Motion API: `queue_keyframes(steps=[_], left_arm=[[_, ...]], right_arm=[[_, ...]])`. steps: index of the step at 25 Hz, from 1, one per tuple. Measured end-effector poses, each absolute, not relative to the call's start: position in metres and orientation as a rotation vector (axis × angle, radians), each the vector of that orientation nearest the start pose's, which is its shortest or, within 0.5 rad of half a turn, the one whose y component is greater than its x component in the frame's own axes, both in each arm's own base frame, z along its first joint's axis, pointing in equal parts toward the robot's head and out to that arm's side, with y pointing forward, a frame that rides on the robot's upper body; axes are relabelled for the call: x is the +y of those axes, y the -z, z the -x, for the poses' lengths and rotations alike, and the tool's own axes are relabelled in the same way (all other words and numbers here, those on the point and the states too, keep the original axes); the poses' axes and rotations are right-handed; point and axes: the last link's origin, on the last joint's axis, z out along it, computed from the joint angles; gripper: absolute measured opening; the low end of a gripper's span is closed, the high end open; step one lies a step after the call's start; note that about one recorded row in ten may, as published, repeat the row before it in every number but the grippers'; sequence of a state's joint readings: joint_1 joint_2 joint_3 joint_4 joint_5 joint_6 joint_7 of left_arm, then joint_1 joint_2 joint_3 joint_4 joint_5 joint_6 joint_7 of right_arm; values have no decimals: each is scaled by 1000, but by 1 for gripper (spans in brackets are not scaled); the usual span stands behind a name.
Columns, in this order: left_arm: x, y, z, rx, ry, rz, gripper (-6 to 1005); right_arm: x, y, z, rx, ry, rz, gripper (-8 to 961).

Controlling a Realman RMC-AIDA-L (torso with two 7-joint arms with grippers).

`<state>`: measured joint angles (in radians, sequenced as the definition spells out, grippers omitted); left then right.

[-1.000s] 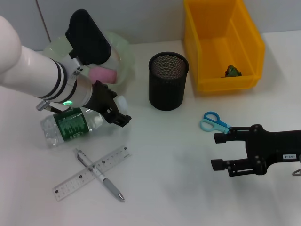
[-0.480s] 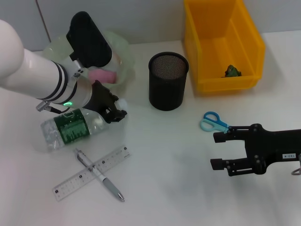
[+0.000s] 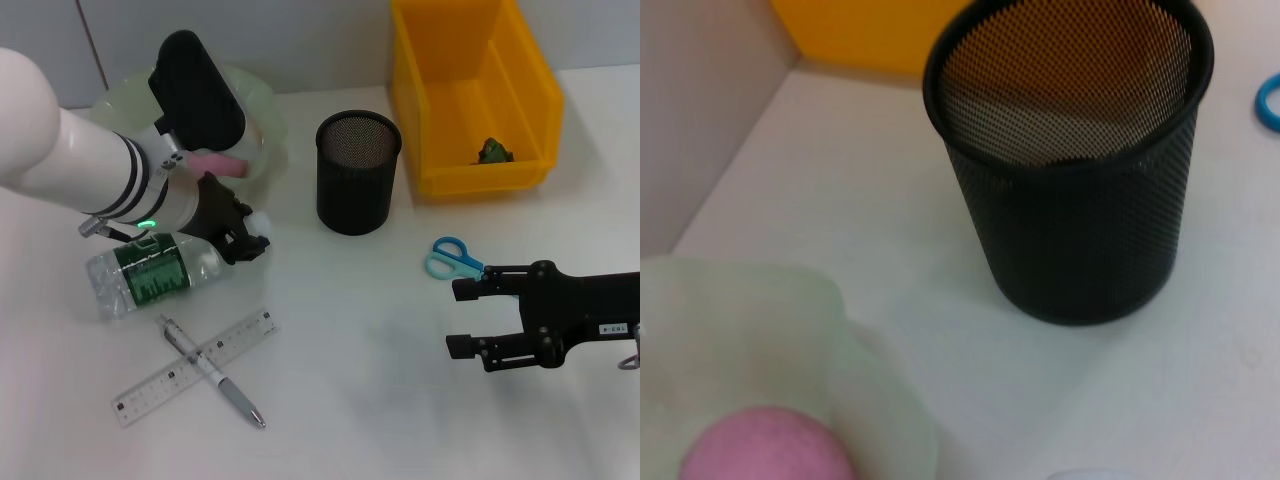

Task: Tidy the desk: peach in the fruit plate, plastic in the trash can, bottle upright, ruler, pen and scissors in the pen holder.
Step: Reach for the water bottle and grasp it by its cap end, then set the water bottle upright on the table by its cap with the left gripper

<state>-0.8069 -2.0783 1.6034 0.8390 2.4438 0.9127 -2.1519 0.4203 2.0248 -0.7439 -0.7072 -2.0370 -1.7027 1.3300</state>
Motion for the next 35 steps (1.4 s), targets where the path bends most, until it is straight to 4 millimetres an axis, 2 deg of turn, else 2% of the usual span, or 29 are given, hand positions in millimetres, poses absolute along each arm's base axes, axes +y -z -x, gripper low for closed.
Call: queue_keyframes(steps=[11, 12, 25, 35], left_arm=[[412, 66, 163, -251, -341, 2646, 435], [413, 57, 163, -282, -317, 2642, 435], [413, 17, 164, -400, -201, 2610, 434], [409, -3, 168, -466, -158, 2600, 433]], right_arm=[[289, -20, -293, 582, -609, 2845, 766], [289, -20, -293, 583, -609, 2845, 766], [292, -20, -293, 580, -607, 2836, 766], [293, -21, -292, 580, -611, 2830, 766]])
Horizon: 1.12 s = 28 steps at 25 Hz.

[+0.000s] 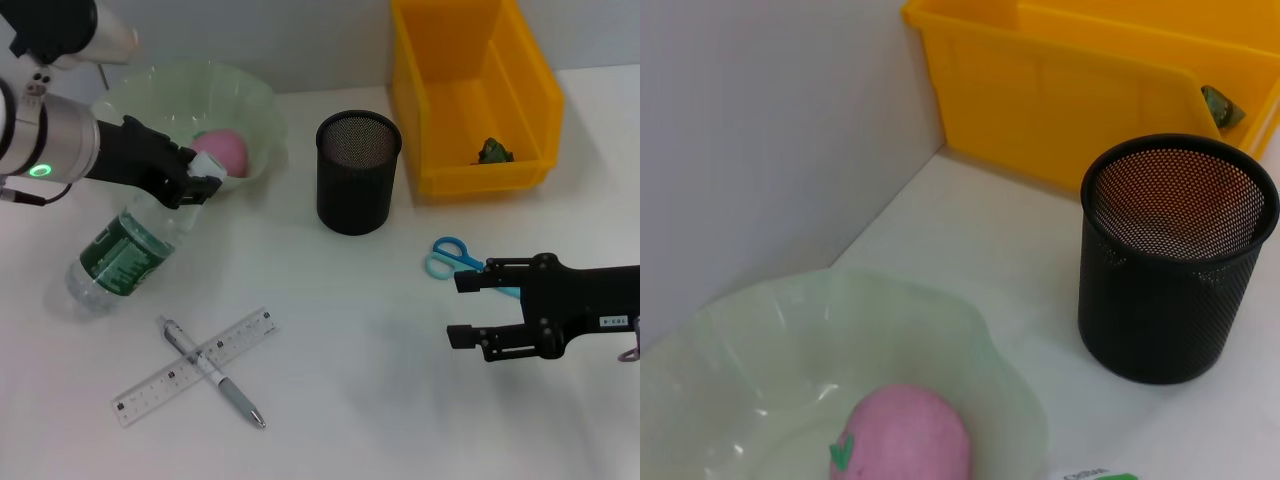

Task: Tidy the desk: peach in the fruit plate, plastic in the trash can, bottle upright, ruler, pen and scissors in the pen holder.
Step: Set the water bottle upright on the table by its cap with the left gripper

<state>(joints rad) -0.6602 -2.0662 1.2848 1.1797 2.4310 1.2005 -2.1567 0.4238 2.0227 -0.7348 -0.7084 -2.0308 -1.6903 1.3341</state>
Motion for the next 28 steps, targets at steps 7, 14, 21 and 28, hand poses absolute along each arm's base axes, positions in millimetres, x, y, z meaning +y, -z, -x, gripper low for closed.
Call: queue_keyframes(steps=[7, 14, 21, 28], left_arm=[[405, -12, 170, -493, -144, 2600, 429], [405, -20, 170, -505, -111, 2603, 426], [404, -24, 167, -490, -85, 2611, 423], [401, -28, 161, -476, -65, 2629, 423]], right_arm=[[295, -22, -291, 578, -612, 2828, 766], [297, -23, -289, 576, -612, 2829, 766], [298, -23, -289, 581, -611, 2828, 766], [298, -23, -289, 592, -612, 2826, 766]])
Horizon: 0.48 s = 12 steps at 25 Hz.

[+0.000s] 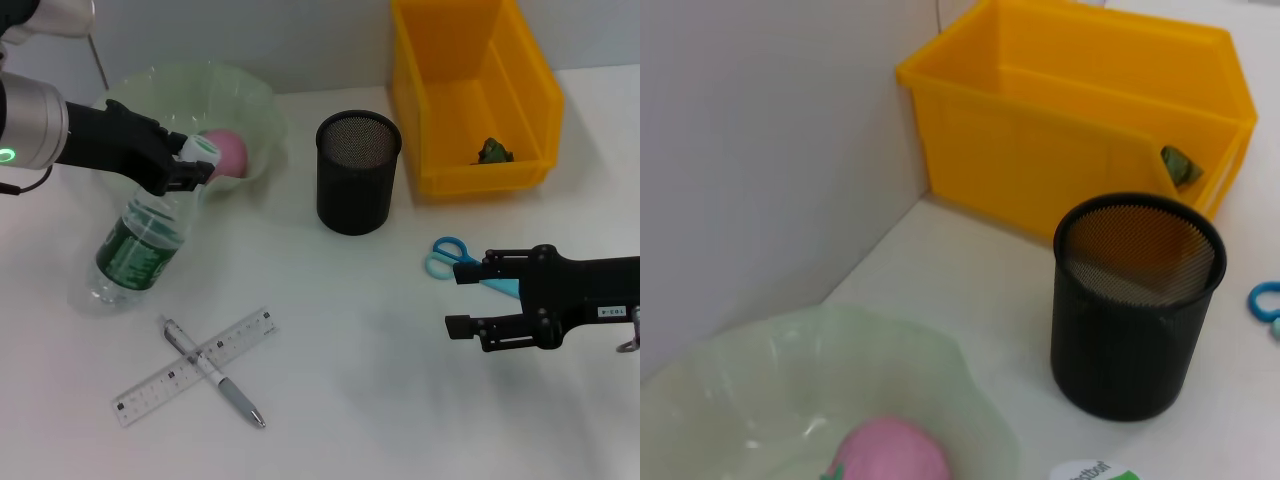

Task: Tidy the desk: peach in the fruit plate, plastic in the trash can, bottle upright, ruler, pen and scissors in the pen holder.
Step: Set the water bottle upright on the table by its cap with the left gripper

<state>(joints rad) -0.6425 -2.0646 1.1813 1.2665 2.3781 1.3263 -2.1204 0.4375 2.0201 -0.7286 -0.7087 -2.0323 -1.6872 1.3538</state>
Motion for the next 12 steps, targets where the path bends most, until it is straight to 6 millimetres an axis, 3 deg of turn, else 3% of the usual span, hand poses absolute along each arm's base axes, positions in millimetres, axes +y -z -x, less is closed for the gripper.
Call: queue_keyframes(steps=[12], left_arm=[[399, -33, 161, -478, -49, 2625, 422]], right_arm=[[299, -23, -290, 598, -609, 2818, 766]])
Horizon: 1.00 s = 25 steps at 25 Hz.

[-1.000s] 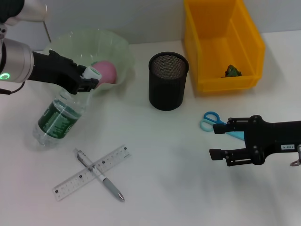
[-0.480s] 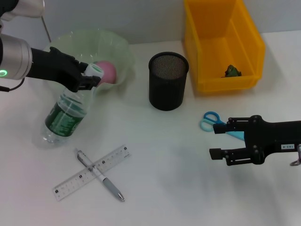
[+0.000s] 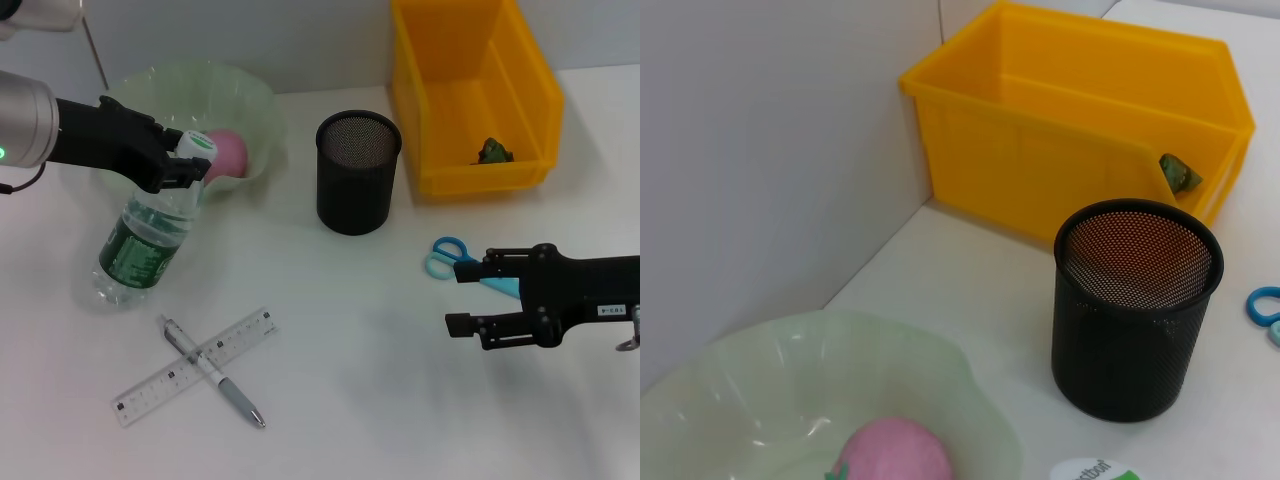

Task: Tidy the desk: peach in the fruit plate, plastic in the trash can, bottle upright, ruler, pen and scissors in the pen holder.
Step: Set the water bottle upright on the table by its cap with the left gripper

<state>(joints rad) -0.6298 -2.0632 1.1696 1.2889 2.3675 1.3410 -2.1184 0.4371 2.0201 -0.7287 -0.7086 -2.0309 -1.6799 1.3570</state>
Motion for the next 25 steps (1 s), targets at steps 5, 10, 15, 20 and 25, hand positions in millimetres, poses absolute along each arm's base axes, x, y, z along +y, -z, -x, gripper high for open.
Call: queue_keyframes(steps=[5, 10, 15, 20, 25], left_arm=[[397, -37, 160, -475, -44, 2624, 421], [397, -41, 159, -475, -29, 2618, 421], [395, -43, 156, -467, -9, 2625, 420], [395, -43, 155, -466, -4, 2626, 420], [394, -45, 155, -467, 0, 2625, 419]], right_arm=[[299, -23, -290, 598, -608, 2817, 766], [299, -23, -290, 597, -608, 2817, 766], [299, -23, -290, 597, -607, 2816, 766], [300, -23, -289, 594, -606, 2816, 766], [301, -23, -289, 593, -605, 2815, 766]])
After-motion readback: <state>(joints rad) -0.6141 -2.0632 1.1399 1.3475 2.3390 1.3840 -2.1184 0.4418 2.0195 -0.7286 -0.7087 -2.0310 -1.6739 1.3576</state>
